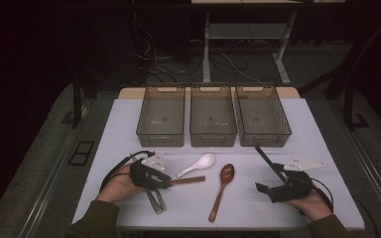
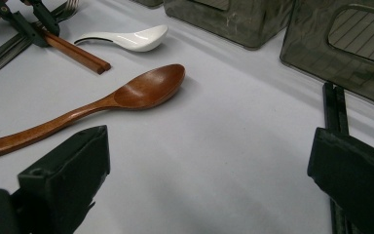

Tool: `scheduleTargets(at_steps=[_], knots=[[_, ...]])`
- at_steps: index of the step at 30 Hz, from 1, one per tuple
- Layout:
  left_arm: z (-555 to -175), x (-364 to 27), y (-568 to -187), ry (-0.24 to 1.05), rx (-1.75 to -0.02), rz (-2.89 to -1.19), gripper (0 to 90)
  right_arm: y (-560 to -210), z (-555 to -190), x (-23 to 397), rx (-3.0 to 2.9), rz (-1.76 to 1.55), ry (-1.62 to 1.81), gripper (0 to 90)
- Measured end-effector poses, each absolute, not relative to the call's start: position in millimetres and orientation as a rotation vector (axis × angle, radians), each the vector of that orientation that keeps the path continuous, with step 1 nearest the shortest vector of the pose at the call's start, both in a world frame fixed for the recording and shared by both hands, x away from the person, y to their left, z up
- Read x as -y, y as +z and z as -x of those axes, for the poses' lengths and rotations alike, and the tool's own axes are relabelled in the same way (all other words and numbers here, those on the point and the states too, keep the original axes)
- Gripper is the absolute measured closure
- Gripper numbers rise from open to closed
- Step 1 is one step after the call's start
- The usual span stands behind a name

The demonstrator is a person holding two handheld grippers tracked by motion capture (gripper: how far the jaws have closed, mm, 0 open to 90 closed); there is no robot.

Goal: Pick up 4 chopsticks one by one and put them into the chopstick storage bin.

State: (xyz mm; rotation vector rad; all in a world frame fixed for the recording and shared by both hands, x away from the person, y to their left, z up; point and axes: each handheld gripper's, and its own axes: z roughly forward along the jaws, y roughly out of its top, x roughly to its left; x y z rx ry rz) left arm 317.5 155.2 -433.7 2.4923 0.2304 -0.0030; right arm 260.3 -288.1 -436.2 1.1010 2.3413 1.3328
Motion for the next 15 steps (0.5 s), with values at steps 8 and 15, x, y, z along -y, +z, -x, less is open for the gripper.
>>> scheduleTargets(at_steps=[8, 15], knots=[[-314, -150, -434, -0.010, -0.261, -2.492, 75.7, -436, -260, 288, -2.341, -1.102, 1.332, 1.7], [-311, -142, -434, 0.006, -0.287, -2.486, 76.3, -436, -260, 288, -2.339, -1.104, 1.332, 1.7]])
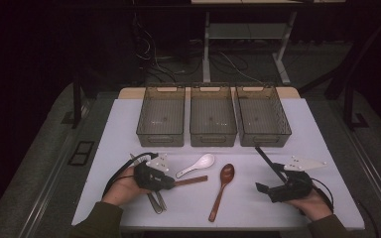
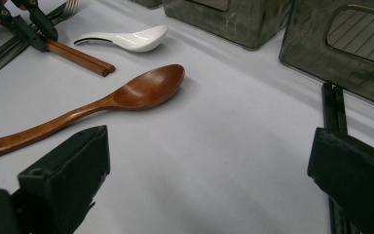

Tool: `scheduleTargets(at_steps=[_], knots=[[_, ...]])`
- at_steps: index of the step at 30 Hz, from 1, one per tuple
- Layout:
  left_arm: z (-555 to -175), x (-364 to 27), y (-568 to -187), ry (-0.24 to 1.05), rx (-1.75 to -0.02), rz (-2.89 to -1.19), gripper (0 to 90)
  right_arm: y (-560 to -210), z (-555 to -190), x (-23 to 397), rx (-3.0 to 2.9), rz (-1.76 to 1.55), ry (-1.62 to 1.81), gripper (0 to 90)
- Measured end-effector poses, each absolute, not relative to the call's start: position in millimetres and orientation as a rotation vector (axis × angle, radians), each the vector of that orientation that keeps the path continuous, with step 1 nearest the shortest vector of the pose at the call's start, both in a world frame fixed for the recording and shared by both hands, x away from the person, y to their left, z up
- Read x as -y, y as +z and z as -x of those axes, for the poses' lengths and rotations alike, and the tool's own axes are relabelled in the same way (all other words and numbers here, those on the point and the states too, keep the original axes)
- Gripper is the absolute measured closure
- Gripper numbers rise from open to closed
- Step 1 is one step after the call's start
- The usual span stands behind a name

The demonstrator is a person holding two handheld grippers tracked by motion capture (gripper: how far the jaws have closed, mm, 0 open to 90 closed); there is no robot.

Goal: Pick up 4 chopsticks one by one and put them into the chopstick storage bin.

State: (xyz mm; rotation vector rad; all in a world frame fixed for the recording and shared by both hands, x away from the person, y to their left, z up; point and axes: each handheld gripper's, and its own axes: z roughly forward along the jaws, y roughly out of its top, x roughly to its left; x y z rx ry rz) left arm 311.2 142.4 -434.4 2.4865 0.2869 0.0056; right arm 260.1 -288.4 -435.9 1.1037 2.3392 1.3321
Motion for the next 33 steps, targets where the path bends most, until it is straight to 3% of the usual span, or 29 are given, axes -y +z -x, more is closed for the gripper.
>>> scheduleTargets(at_steps=[19, 25, 29, 33], knots=[[-307, -118, -437, 0.013, -0.386, -2.424, 75.0, -436, -260, 288, -2.340, -1.101, 1.332, 1.7], [-306, -127, -427, 0.008, -0.407, -2.335, 69.1, -436, -260, 289, -2.339, -1.101, 1.333, 1.7], [-302, -135, -423, 0.029, -0.425, -2.299, 78.6, -436, -260, 289, -2.339, -1.101, 1.333, 1.7], [-302, -141, -425, 0.034, -0.458, -2.294, 82.0, -436, -260, 289, -2.339, -1.101, 1.333, 1.7]])
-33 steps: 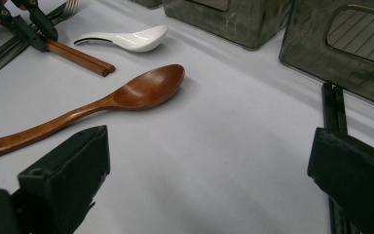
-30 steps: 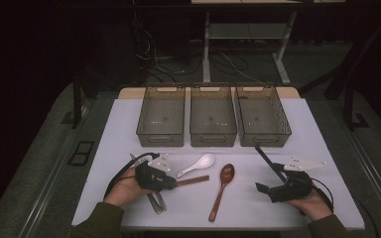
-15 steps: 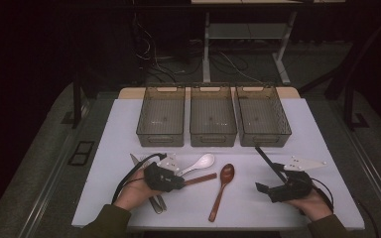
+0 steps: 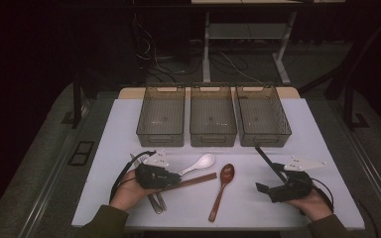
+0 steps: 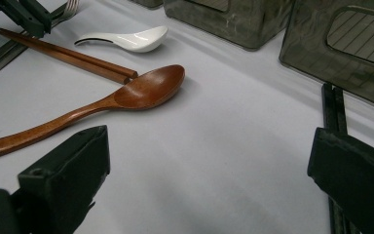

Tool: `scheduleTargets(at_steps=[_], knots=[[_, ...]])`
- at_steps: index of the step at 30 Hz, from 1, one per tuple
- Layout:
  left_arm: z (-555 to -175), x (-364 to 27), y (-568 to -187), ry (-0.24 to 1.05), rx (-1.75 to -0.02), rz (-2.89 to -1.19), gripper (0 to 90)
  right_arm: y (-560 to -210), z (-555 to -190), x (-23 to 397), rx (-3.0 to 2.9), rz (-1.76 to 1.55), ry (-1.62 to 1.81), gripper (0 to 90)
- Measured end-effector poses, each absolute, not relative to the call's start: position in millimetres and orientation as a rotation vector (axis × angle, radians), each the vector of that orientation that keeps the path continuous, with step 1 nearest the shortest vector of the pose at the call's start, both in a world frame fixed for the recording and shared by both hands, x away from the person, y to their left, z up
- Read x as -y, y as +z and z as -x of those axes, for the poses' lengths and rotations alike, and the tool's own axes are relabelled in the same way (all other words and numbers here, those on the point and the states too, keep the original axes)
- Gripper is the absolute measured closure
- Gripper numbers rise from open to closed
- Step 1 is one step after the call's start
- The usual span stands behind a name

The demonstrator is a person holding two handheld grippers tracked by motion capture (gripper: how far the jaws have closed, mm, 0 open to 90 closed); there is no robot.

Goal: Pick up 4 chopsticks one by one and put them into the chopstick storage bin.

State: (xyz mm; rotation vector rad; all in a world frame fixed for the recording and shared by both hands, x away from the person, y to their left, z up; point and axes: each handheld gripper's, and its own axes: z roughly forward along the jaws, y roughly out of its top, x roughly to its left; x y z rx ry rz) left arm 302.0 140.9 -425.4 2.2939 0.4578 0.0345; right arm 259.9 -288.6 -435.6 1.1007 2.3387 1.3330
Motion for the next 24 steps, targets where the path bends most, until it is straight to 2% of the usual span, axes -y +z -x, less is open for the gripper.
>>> scheduleTargets(at_steps=[24], knots=[[-309, -139, -437, -0.008, -0.474, -2.320, 80.7, -436, -260, 289, -2.340, -1.100, 1.332, 1.7]])
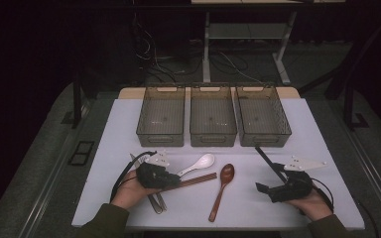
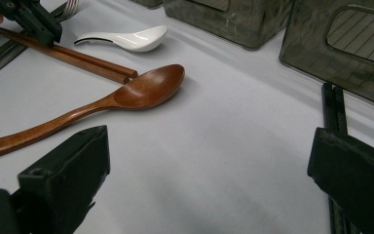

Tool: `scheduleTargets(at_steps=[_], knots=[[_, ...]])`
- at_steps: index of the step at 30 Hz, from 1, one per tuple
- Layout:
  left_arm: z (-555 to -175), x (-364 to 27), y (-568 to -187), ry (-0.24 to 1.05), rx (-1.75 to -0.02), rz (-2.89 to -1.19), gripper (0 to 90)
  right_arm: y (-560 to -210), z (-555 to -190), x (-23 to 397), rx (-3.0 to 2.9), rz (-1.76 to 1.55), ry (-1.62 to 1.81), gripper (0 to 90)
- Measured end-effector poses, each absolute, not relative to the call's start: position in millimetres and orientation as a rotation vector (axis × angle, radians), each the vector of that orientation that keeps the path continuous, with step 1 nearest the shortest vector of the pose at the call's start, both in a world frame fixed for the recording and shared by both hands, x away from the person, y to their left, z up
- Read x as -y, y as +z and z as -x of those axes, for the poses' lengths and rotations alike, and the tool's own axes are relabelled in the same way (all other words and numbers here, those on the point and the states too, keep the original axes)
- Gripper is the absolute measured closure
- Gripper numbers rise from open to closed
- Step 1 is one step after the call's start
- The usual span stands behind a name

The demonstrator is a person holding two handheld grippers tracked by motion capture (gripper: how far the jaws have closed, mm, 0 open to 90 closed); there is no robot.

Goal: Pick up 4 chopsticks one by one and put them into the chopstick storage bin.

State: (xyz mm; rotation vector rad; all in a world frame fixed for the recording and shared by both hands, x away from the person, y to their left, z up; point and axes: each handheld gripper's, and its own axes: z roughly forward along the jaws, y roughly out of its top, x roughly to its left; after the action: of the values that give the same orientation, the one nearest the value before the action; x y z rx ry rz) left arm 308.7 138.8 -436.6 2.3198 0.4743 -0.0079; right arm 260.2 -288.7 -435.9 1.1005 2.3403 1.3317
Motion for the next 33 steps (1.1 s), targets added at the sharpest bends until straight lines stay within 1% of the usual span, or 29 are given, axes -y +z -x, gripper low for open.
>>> scheduleTargets(at_steps=[5, 26, 33], knots=[[-308.3, -137.7, -437.0, -0.013, -0.472, -2.319, 79.1, -435.8, -260.1, 288.7, -2.341, -1.100, 1.332, 1.7], [-310.2, -134.8, -442.7, -0.031, -0.481, -2.342, 79.3, -435.9, -260.1, 288.6, -2.343, -1.099, 1.331, 1.7], [-309.5, -133.5, -443.1, -0.015, -0.472, -2.357, 80.3, -436.0, -260.2, 288.5, -2.344, -1.098, 1.331, 1.7]])
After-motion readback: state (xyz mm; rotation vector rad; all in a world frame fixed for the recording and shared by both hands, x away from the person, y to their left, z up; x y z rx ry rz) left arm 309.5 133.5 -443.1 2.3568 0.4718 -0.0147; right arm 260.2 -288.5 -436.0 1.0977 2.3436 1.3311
